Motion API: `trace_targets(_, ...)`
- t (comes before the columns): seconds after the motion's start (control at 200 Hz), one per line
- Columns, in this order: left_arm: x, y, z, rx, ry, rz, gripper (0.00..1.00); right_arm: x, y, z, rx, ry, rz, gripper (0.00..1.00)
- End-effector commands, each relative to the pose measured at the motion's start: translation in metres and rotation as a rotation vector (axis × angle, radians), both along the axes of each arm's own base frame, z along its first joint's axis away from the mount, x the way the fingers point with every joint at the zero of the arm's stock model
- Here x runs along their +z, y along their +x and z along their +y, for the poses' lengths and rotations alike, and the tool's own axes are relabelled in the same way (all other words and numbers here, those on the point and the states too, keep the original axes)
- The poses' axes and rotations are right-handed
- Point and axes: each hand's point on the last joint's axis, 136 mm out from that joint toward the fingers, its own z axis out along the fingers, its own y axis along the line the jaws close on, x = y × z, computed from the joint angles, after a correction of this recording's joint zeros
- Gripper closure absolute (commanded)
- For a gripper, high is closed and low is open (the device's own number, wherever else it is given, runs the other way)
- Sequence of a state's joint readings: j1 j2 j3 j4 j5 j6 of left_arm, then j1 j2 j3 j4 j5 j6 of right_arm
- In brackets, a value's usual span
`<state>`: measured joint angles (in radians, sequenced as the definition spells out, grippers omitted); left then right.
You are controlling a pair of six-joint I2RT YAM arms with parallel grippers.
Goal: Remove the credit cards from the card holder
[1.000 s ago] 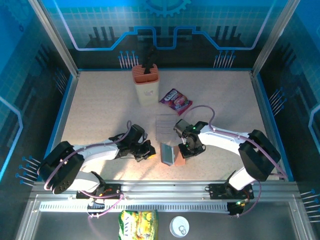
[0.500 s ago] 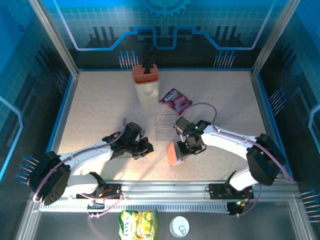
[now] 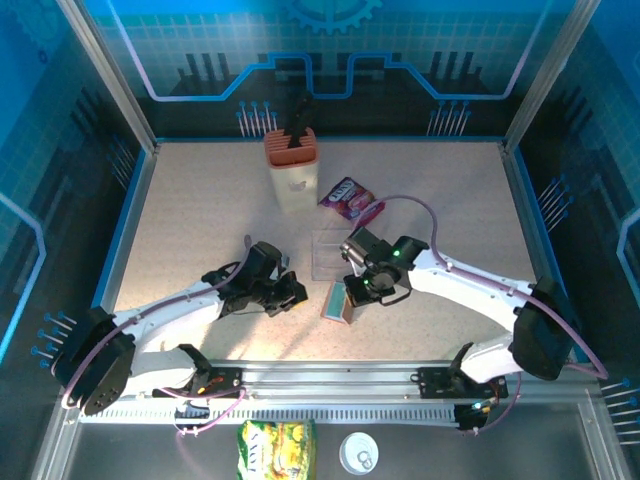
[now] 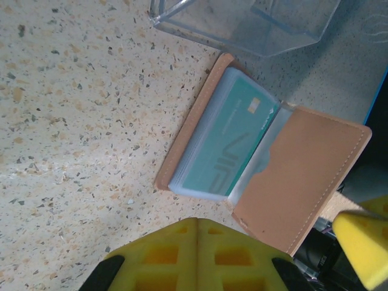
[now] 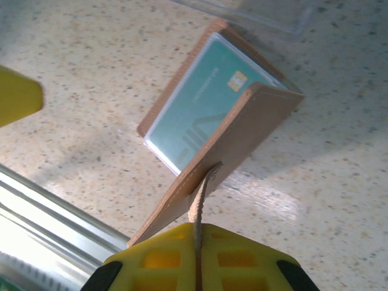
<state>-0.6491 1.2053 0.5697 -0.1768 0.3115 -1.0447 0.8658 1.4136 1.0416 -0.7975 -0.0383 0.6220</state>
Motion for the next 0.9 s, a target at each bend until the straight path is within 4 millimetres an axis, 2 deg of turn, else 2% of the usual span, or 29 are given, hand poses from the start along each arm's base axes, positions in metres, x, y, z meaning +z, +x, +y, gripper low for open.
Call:
trace_targets(0.0,-0.004,-0.003,-0.005,-0.019,-0.014,0.021,1.00,0.009,-0.008,0.025,0.051,0.082,0.016,0.98)
trace_targets(0.23,-0.019,-0.008,-0.014,-0.044,-0.006,0.048,1.00,0.019,-0.019,0.050,0.144,0.149,0.008,0.98)
trace_targets(0.555,-0.063,-0.024,0.000,-0.073,0.140,0.135,1.00,-0.007,-0.020,0.023,0.110,0.005,0.016,0.98)
trace_targets(0.895,-0.069,-0.026,0.010,-0.069,0.208,0.127,1.00,-0.012,-0.020,0.019,0.103,-0.018,0.016,0.98)
